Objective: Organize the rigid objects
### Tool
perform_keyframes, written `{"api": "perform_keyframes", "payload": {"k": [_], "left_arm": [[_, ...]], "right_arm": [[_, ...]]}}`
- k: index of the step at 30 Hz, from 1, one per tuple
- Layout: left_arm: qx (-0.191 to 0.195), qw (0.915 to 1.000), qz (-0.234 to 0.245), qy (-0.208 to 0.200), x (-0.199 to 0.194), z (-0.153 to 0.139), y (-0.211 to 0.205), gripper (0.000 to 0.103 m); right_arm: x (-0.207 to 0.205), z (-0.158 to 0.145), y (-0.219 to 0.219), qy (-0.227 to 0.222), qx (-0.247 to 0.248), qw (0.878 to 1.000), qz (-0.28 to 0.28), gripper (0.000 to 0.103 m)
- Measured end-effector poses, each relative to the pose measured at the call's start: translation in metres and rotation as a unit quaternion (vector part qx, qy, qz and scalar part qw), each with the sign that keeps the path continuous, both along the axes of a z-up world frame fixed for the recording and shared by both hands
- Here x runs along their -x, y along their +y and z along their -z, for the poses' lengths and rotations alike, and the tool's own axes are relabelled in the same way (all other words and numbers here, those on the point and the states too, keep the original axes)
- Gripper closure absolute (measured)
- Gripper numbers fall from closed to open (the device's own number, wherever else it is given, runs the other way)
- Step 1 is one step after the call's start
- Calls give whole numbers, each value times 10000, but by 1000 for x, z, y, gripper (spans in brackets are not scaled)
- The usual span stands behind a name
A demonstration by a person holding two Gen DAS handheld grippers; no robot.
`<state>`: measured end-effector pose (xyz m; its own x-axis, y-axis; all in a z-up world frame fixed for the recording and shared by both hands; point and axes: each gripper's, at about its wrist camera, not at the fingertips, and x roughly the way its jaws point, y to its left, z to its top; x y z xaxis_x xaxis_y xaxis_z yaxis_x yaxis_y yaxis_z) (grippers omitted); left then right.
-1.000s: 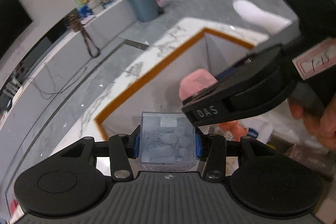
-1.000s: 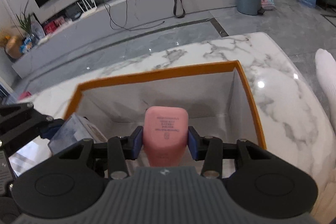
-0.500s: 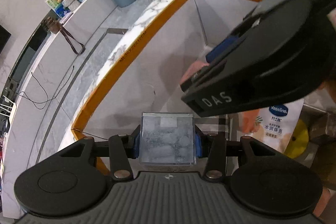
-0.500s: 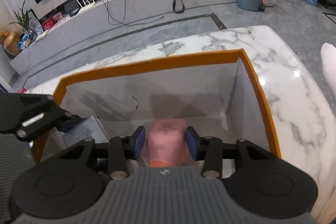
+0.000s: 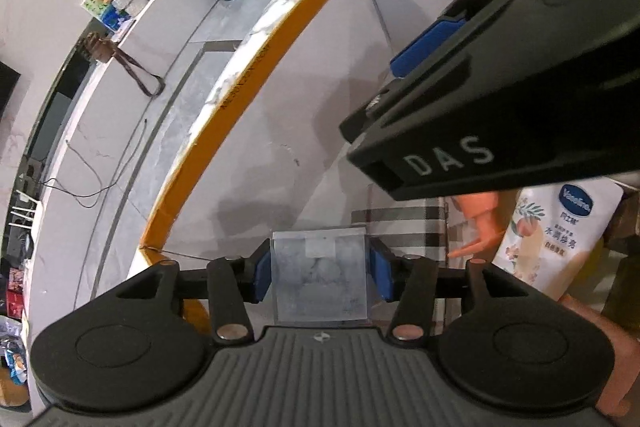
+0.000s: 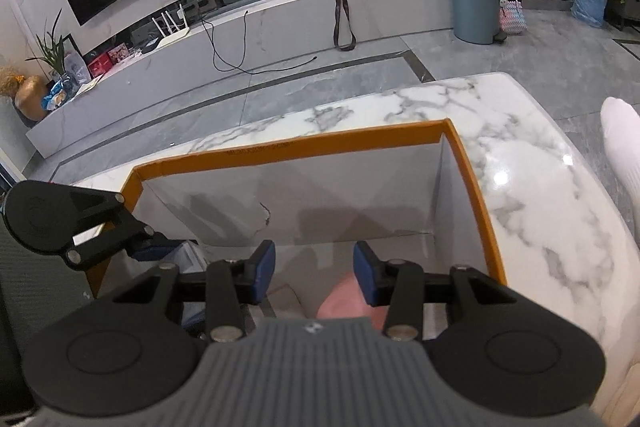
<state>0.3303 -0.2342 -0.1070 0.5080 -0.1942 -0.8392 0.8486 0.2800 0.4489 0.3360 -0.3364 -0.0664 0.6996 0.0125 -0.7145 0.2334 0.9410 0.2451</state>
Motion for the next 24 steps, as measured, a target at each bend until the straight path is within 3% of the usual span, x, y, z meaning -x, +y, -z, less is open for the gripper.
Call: {"api": "perform_keyframes", "payload": {"k": [6, 8, 9, 11, 17, 24], "left_arm": [[-158, 9993, 125, -326, 7, -3, 1, 37], [-155, 9983, 192, -522, 12, -3, 0, 41], [-161, 9977, 187, -638, 12, -4, -1, 49], [-150, 9962, 196, -836, 13, -5, -3, 47], [-166, 9970, 145, -748, 14, -6, -1, 47], [404, 9988, -155, -242, 20, -29, 13, 46]], "right_arm": [[3, 0, 0, -69, -29, 10000, 33, 59], [4, 0, 0, -84, -35, 9999, 45, 58], [4, 0, 0, -84, -35, 9999, 42, 59], [3, 0, 0, -73, -13, 10000, 56, 58], [4, -1, 0, -91, -48, 9999, 33, 58], [16, -11, 2, -206, -163, 9997, 20, 52]]}}
